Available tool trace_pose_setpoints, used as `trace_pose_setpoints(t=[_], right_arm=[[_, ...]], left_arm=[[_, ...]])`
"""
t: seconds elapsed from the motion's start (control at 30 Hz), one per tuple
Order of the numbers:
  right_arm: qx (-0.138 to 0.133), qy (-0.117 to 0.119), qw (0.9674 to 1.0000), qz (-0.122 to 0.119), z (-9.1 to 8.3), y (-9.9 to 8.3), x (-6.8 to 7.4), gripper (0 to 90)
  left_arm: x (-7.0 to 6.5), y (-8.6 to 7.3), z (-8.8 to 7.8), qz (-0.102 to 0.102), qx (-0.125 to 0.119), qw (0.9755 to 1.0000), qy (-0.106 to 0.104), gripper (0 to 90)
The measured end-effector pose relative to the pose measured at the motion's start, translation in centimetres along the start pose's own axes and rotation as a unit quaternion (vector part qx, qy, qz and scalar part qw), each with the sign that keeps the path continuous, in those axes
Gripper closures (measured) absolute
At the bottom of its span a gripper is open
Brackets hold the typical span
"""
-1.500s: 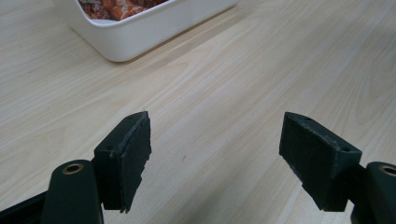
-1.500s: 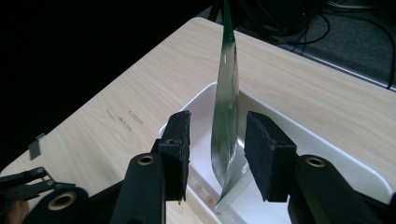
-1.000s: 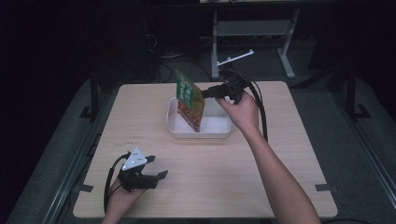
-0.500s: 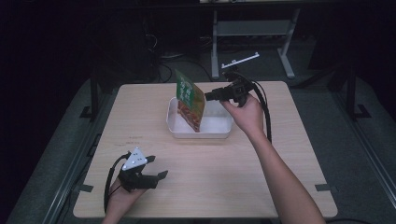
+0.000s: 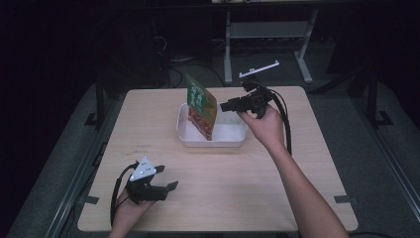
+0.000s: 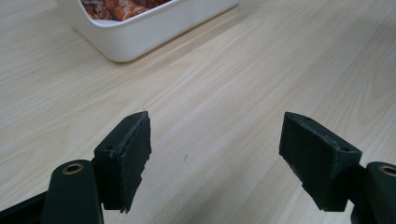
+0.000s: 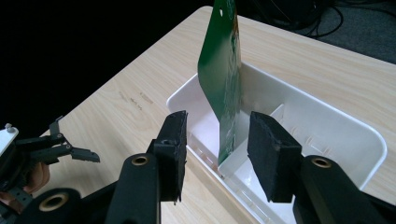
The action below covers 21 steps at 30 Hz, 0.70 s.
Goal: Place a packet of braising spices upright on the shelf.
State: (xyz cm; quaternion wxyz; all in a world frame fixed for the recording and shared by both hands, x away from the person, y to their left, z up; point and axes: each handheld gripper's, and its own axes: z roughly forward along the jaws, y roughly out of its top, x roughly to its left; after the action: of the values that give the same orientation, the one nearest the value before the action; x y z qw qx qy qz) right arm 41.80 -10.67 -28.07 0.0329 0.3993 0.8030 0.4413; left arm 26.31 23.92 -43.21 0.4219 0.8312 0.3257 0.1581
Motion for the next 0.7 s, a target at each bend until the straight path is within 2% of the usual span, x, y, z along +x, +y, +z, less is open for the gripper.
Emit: trace_pose_setpoints(t=[0.7], right_arm=[[0.000, 0.003, 0.9999, 0.012, -0.8, -2.1, -0.9, 55.0]], left_arm=[[0.0, 0.0, 0.0, 0.001, 0.001, 1.0000, 0.001, 24.3]])
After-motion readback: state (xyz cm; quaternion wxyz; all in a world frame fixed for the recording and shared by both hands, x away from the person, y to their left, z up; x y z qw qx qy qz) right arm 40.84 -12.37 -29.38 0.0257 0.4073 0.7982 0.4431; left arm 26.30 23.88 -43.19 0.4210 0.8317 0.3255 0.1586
